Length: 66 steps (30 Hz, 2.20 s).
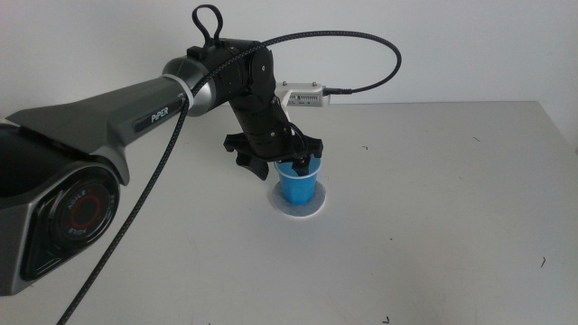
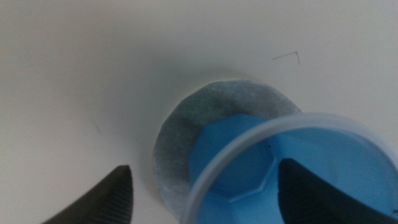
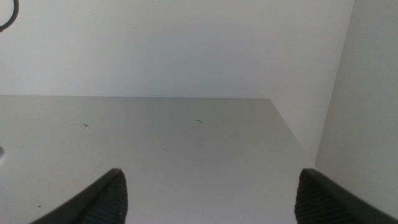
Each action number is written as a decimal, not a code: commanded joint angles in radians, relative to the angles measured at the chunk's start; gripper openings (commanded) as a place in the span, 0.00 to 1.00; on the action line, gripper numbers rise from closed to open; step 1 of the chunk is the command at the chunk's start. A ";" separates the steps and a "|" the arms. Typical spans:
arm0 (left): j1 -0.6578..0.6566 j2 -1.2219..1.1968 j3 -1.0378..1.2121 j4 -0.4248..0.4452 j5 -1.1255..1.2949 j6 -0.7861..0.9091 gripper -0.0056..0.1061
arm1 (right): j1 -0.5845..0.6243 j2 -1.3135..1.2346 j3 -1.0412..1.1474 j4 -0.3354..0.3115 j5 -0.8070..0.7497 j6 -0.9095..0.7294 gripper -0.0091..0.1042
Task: Place an empty cup on a cup mat.
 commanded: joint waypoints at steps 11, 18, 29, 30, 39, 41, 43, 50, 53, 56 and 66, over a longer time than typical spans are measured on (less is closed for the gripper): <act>0.045 -0.300 -0.034 -0.046 0.136 0.068 0.99 | 0.002 -0.019 -0.012 -0.009 -0.078 -0.008 0.91; 0.046 -0.490 -0.034 0.122 0.266 0.019 0.99 | 0.002 -0.019 -0.012 -0.009 -0.078 -0.008 0.91; 0.048 -0.864 0.267 0.446 0.238 -0.048 0.99 | 0.002 -0.019 -0.012 -0.009 -0.078 -0.008 0.91; 0.055 -0.897 0.308 0.457 0.215 -0.050 0.99 | 0.002 -0.019 -0.012 -0.009 -0.078 -0.008 0.91; 0.262 -1.243 0.797 0.381 -0.185 -0.042 0.99 | 0.002 -0.019 -0.012 -0.009 -0.078 -0.008 0.91; 0.306 -1.328 0.921 0.380 -0.289 -0.042 0.99 | 0.002 -0.019 -0.012 -0.009 -0.078 -0.008 0.91; 0.346 -1.407 1.044 0.380 -0.393 -0.042 0.99 | 0.002 -0.019 -0.012 -0.009 -0.078 -0.008 0.91; 0.435 -1.672 1.380 0.376 -0.638 -0.050 0.99 | 0.002 -0.019 -0.012 -0.009 -0.078 -0.008 0.91; 0.455 -1.762 1.480 0.358 -0.675 -0.050 0.99 | 0.002 -0.019 -0.012 -0.009 -0.078 -0.008 0.91; 0.472 -1.862 1.569 0.346 -0.679 -0.050 0.99 | 0.002 -0.019 -0.012 -0.009 -0.078 -0.008 0.91; 0.475 -2.165 1.786 0.345 -0.679 -0.054 0.99 | 0.002 -0.019 -0.012 -0.009 -0.078 -0.008 0.91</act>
